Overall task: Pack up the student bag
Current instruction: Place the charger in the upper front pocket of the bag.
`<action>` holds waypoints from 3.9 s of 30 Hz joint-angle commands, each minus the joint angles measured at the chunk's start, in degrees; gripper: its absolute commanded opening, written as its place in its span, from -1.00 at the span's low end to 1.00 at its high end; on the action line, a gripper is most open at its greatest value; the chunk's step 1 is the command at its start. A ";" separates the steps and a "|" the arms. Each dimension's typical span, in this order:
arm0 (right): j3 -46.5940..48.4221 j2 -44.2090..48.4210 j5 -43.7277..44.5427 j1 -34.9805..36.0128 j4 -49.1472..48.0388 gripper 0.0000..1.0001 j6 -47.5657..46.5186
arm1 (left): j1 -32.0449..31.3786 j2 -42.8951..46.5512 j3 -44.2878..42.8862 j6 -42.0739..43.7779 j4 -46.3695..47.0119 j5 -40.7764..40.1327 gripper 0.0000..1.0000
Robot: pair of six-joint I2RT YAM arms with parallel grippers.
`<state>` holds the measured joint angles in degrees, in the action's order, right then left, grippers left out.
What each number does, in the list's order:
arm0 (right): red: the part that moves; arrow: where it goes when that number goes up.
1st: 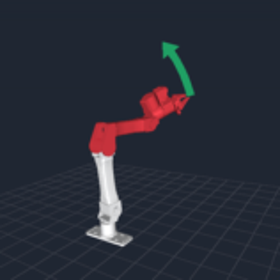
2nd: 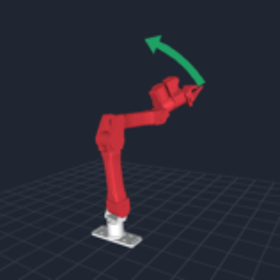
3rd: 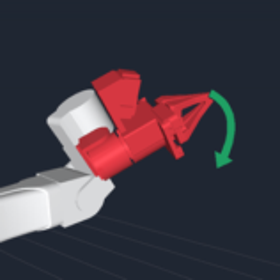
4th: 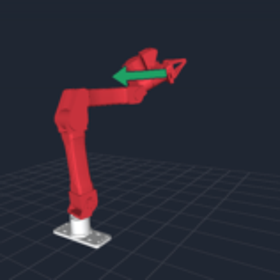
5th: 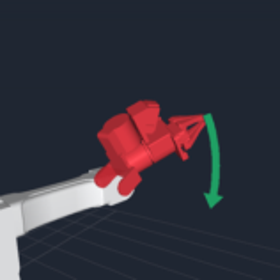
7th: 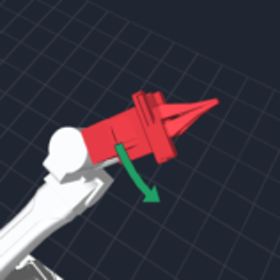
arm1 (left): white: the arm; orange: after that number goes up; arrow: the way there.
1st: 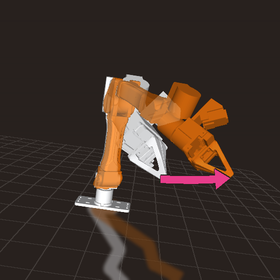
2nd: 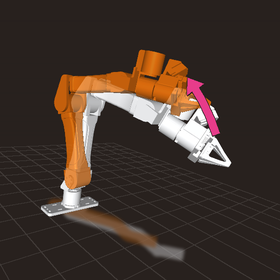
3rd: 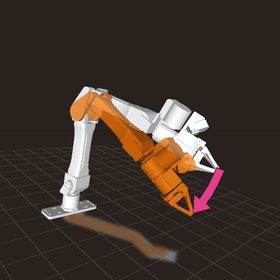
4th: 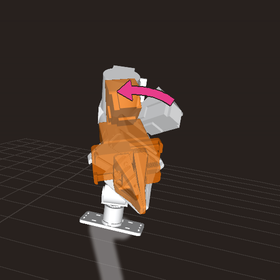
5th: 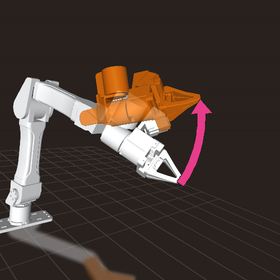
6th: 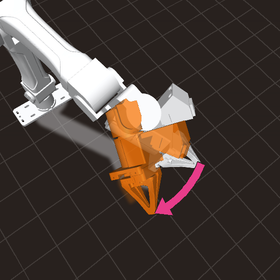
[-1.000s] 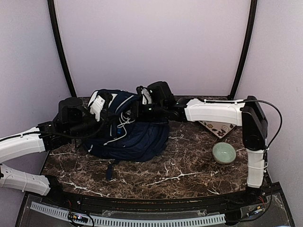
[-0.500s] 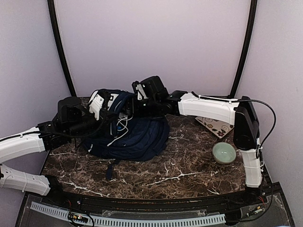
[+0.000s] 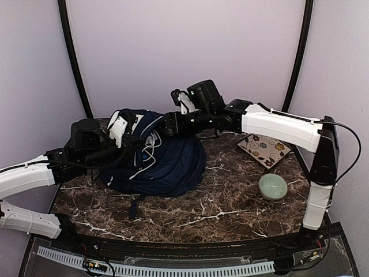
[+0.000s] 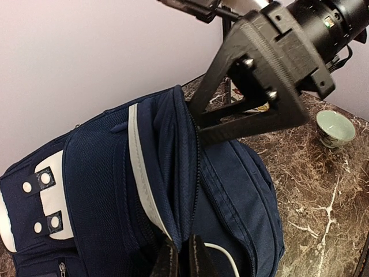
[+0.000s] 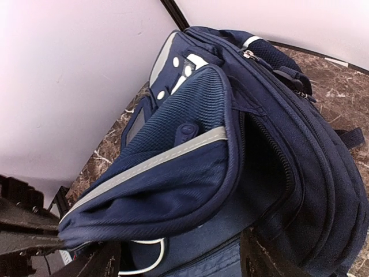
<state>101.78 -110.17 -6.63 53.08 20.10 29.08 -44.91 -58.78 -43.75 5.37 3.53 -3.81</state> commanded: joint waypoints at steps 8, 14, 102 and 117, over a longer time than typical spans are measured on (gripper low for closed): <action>-12.40 2.07 -5.40 5.29 -11.23 -0.12 8.10 | -0.71 3.24 -1.60 1.14 6.01 1.12 -1.00; -12.26 -1.69 -5.35 5.90 -14.06 -0.20 10.54 | -0.72 3.24 -1.65 1.14 5.95 1.49 -1.00; -15.46 1.16 14.81 15.18 -18.93 -1.00 -66.97 | -0.27 3.06 -1.91 1.09 5.13 -1.36 -1.00; -28.96 12.41 4.88 9.29 -28.17 -1.00 -53.23 | -0.27 3.33 -1.96 1.31 5.17 -1.91 -1.00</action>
<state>74.98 -102.83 -0.69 65.32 -2.74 -29.36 -45.30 -58.37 -43.75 5.50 3.57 -4.91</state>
